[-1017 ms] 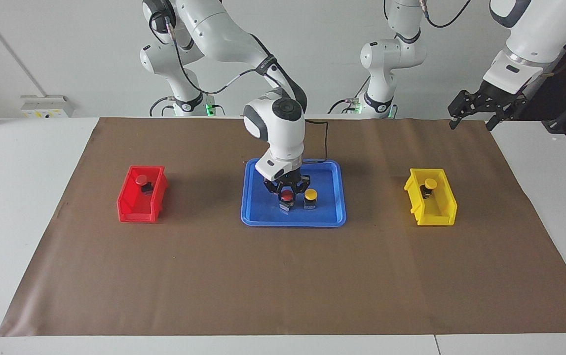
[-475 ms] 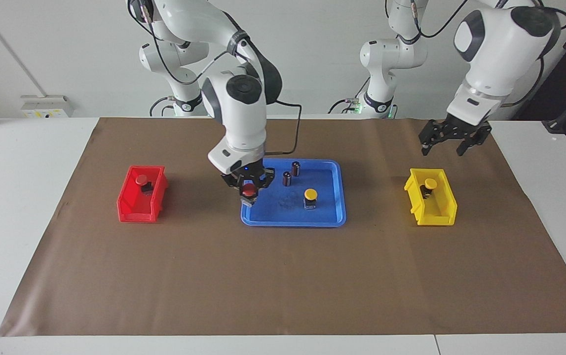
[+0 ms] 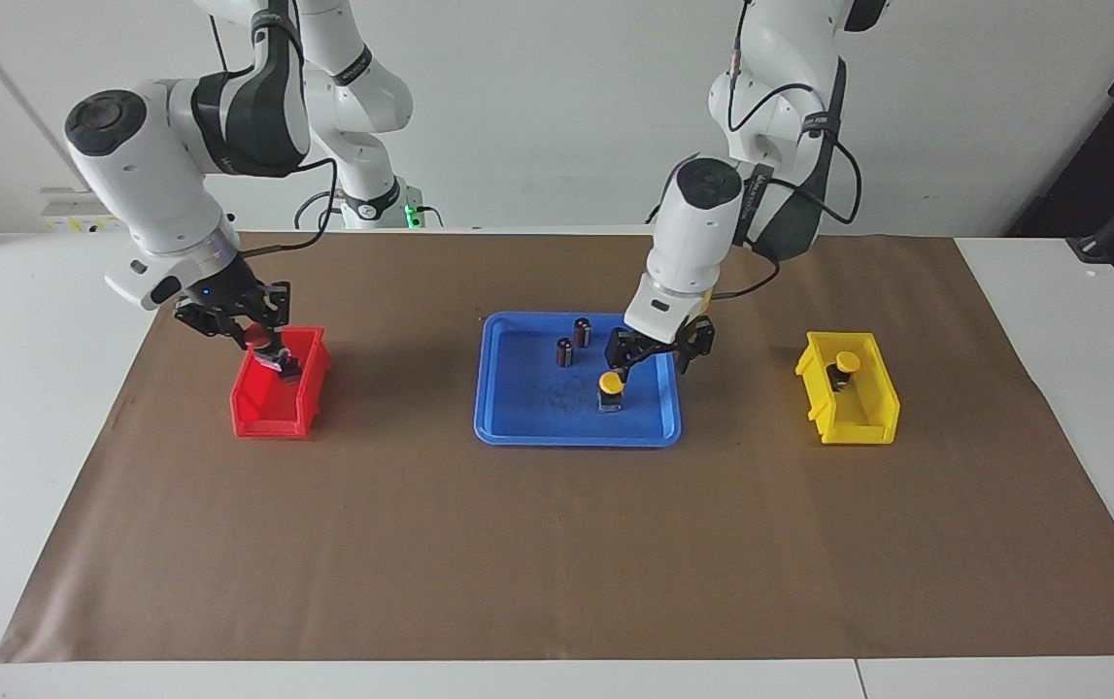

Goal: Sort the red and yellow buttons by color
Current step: 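Grasp the last yellow button with the left gripper while the right gripper releases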

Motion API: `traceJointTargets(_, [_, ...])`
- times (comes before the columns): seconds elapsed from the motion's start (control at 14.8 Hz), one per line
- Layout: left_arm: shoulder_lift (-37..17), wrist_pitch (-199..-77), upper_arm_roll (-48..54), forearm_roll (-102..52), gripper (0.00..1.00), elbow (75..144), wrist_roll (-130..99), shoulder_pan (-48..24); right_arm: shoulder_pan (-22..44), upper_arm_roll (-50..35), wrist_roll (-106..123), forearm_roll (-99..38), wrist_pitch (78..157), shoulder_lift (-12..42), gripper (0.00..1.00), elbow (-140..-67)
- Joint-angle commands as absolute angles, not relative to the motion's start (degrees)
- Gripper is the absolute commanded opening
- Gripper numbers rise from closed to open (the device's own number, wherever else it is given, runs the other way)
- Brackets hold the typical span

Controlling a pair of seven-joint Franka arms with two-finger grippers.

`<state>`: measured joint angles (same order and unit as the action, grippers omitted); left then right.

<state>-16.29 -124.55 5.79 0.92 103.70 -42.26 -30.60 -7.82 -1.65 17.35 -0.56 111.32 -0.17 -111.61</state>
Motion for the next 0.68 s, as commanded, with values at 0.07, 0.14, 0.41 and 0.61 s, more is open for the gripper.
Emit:
traceJointTargets(0.07, [-20.48, -124.37, 4.75, 2.99, 1.0, 100.9, -44.56, -33.57, -9.93, -2.72, 20.83, -1.41, 123.29, -5.09, 0.24, -124.52])
traceJointTargets(0.14, [-20.39, -123.84, 4.75, 2.99, 1.0, 100.99, -44.47, -33.57, -10.02, -2.72, 20.83, -1.41, 124.44, -4.84, 0.24, -124.98])
traceJointTargets(0.41, [-20.3, -122.17, 4.83, 2.99, 0.96, 102.22, -44.12, -33.58, -10.11, -2.64, 21.01, -5.36, 130.23, -3.69, 0.24, -128.04])
traceJointTargets(0.61, [-20.3, -122.52, 4.83, 2.73, 0.57, 102.3, -44.64, -33.22, -10.2, -2.55, 24.41, -5.36, 133.84, -2.55, 0.24, -129.63])
